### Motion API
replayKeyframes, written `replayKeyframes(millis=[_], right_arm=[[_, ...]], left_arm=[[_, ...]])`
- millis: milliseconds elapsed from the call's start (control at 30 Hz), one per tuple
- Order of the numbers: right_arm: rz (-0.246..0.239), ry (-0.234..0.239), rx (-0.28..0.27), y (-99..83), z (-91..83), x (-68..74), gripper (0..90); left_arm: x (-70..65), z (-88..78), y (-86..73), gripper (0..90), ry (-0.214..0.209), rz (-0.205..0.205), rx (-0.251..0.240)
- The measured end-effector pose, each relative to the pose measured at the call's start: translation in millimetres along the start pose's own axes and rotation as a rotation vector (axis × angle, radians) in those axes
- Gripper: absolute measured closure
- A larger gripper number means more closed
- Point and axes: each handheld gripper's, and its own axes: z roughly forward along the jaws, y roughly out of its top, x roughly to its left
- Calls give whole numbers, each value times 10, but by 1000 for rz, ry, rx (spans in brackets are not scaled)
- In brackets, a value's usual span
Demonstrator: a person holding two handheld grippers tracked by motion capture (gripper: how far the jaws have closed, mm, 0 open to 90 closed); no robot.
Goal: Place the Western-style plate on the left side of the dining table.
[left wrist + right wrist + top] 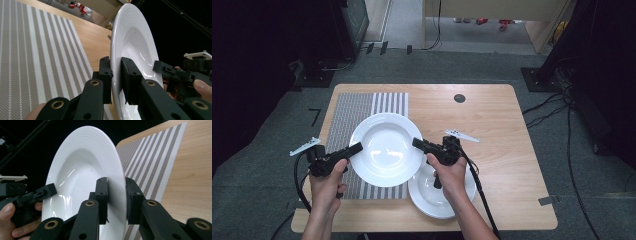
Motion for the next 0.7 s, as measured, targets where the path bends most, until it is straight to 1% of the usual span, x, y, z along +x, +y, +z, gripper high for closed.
replayKeyframes(millis=[33, 67, 100, 133, 267, 300, 333, 367, 400, 433, 500, 533, 567, 600, 700], right_arm=[[-1, 0, 13, 20, 66, 2, 759], [-1, 0, 13, 20, 66, 2, 759], [-2, -4, 22, 42, 135, 5, 756], [-2, -4, 22, 42, 135, 5, 756], [9, -7, 45, 79, 294, 7, 755], [7, -8, 51, 94, 365, 4, 755], [7, -8, 51, 94, 365, 4, 755], [12, -9, 64, 116, 438, 11, 757], [12, -9, 64, 116, 438, 11, 757], [11, -7, 65, 126, 467, 9, 758], [10, -9, 81, 173, 585, 4, 760], [10, -9, 81, 173, 585, 4, 760], [11, -10, 92, 201, 657, 5, 761], [11, -10, 92, 201, 657, 5, 761], [7, -11, 109, 240, 780, 9, 762]], left_arm=[[33, -4, 24, 804, 5, -6, -7], [33, -4, 24, 804, 5, -6, -7], [77, -9, 53, 804, 14, -7, -9], [77, -9, 53, 804, 14, -7, -9], [198, -17, 105, 806, 24, -32, -22], [258, -20, 119, 806, 27, -42, -26], [258, -20, 119, 807, 27, -42, -26], [326, -18, 132, 806, 31, -59, -30], [326, -18, 132, 805, 31, -59, -30], [368, -16, 140, 806, 31, -69, -30], [461, -14, 155, 805, 33, -90, -29], [461, -14, 155, 805, 33, -90, -29], [498, -15, 159, 805, 35, -101, -32], [526, -16, 162, 805, 40, -106, -34], [614, -23, 166, 802, 50, -124, -41]])
